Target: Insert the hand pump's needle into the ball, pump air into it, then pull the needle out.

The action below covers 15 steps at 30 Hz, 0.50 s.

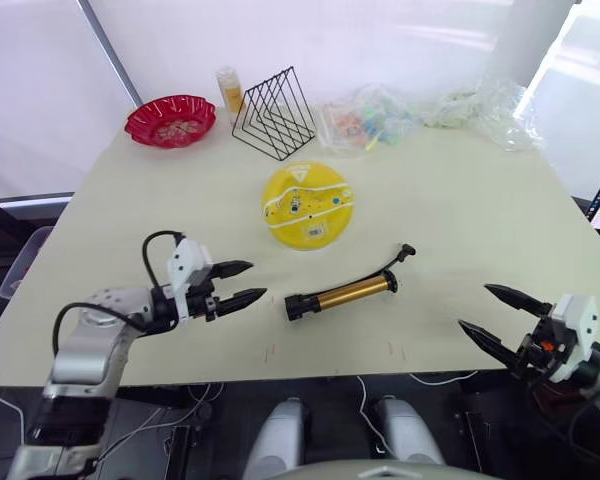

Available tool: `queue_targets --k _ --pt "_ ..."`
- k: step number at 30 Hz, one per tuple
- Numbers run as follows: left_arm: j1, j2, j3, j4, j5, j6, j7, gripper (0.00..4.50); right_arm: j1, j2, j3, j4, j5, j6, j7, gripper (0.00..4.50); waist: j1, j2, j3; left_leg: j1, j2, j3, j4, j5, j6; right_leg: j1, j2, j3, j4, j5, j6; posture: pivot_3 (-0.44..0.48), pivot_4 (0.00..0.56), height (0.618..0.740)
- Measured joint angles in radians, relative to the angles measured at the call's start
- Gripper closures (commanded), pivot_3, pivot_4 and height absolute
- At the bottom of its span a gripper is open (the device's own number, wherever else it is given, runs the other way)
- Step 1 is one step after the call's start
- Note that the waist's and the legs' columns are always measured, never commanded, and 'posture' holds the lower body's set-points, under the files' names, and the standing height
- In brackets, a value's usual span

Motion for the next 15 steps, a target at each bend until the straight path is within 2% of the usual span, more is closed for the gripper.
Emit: queue_targets --k 6,7,9,15 --pt "-0.153 -0.043 -0.114 0.025 0.010 0.064 -0.011 1.32 -0.005 -0.002 0.016 -0.045 0.005 0.028 -0.002 0.00 0.001 0.000 0.000 0.000 -0.001 0.005 0.001 0.000 0.000 0.000 0.000 0.000 0.000 0.000 0.000 0.000 0.150 0.737" --pt "-0.220 -0.073 -0.156 0.053 0.022 0.089 -0.013 1.59 -0.011 -0.005 0.019 -0.048 0.005 0.038 -0.004 0.00 0.003 0.000 0.000 -0.001 -0.002 0.004 0.002 0.000 0.000 0.000 0.001 -0.001 0.000 0.000 0.000 0.000 0.150 0.737" --pt "-0.256 -0.091 -0.189 0.060 0.027 0.098 -0.020 1.93 -0.017 -0.006 0.018 -0.058 0.007 0.042 -0.006 0.00 0.003 0.000 0.000 -0.001 -0.002 0.005 0.002 0.000 0.000 0.001 0.001 0.000 0.000 0.000 0.000 0.000 0.150 0.737" --pt "-0.345 -0.137 -0.281 0.109 0.068 0.110 -0.041 4.41 -0.018 -0.007 0.018 -0.071 0.008 0.049 -0.025 0.00 -0.001 0.000 0.000 -0.001 -0.003 0.005 0.002 0.000 0.000 0.000 0.001 0.000 0.000 0.000 0.000 0.000 0.150 0.737"
